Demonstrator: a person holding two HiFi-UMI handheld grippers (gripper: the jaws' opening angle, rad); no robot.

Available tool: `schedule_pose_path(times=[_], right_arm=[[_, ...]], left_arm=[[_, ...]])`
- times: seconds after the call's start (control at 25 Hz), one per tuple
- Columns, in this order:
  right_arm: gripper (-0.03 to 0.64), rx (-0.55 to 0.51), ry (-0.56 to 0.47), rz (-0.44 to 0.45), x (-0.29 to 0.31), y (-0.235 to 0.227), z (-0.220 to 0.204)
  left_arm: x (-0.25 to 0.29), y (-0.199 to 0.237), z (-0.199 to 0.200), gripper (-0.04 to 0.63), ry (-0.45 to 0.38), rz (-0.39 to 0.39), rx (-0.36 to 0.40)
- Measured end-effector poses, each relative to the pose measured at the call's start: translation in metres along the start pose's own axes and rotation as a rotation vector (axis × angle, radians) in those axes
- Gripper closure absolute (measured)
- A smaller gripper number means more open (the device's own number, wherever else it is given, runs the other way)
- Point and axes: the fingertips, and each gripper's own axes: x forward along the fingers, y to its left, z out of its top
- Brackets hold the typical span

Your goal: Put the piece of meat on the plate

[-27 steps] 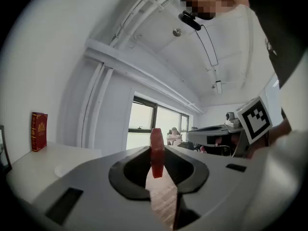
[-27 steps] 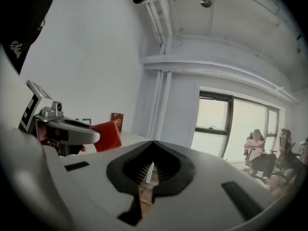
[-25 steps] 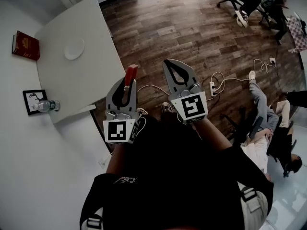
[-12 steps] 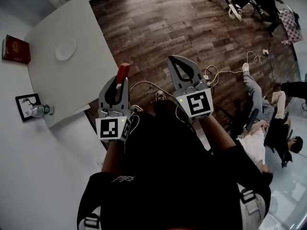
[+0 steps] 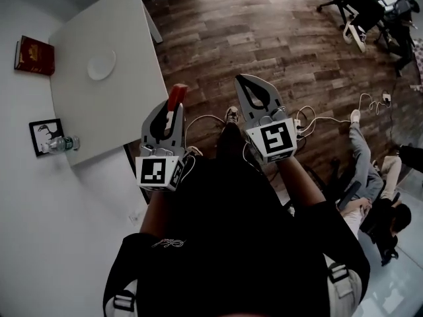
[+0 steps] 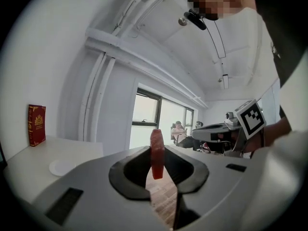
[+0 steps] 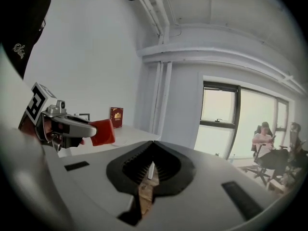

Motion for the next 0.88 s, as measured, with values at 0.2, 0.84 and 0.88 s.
schedule_pose_path(times=[0.2,0.84,0.88], right_arm=[[0.595,0.061,-0.035,0.082,0.039,-0.043,0.002],[0.595,0.195,-0.001,0.188,0.099,-0.152,-0.034],[0.595,0.197,0.003,0.197,0.103,-0.153,-0.035]], left_arm=[[0.066,-0.014,0.010,0.511,0.027,0.038,-0.012],[0.204,-0.041,0.017,0.510,0.158,0.103,0.048],[0.207,-0.040,0.019,0.511,0.155,0.099,0.057]])
